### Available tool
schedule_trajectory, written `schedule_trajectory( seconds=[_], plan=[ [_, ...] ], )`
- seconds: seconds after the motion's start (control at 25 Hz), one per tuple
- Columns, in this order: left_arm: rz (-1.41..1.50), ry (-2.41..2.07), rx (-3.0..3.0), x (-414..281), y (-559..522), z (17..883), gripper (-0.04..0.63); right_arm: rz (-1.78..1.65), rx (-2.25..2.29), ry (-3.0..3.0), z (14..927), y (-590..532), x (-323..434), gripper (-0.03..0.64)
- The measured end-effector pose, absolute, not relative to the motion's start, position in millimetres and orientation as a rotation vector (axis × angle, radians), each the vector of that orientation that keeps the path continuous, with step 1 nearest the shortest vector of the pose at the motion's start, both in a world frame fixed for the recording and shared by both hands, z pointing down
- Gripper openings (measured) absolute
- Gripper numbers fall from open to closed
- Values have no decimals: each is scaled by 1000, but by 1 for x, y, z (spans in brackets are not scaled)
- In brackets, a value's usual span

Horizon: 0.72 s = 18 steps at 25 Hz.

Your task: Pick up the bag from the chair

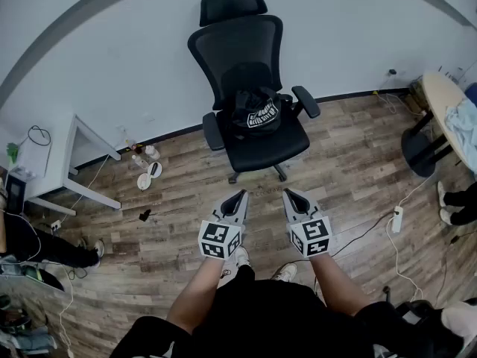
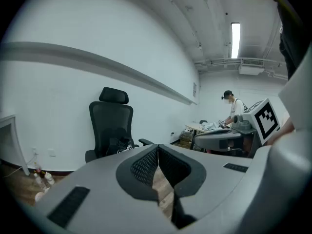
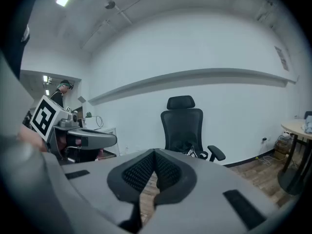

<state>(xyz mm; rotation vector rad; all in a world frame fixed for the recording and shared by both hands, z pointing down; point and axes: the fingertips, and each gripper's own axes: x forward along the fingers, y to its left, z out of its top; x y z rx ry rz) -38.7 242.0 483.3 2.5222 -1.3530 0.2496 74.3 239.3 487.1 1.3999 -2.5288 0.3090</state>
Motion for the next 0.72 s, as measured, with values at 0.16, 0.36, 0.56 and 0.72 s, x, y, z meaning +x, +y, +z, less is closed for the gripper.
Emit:
schedule_trajectory(
  seconds=[0.16, 0.36, 0.56, 0.72],
  plan=[
    [221, -1412, 2527, -50, 238, 472, 22, 273, 1400, -2556, 477, 236, 68, 19],
    [165, -1452, 2550, -58, 236, 454, 23, 238, 1417, -2580, 463, 234, 65, 20],
    [158, -1454, 2567, -68, 229, 449, 22, 209, 1448, -2577, 455, 226, 56, 20],
    [162, -1434, 2582, -79, 223, 451, 22, 210, 1491, -2573, 452, 217, 46, 20]
  ],
)
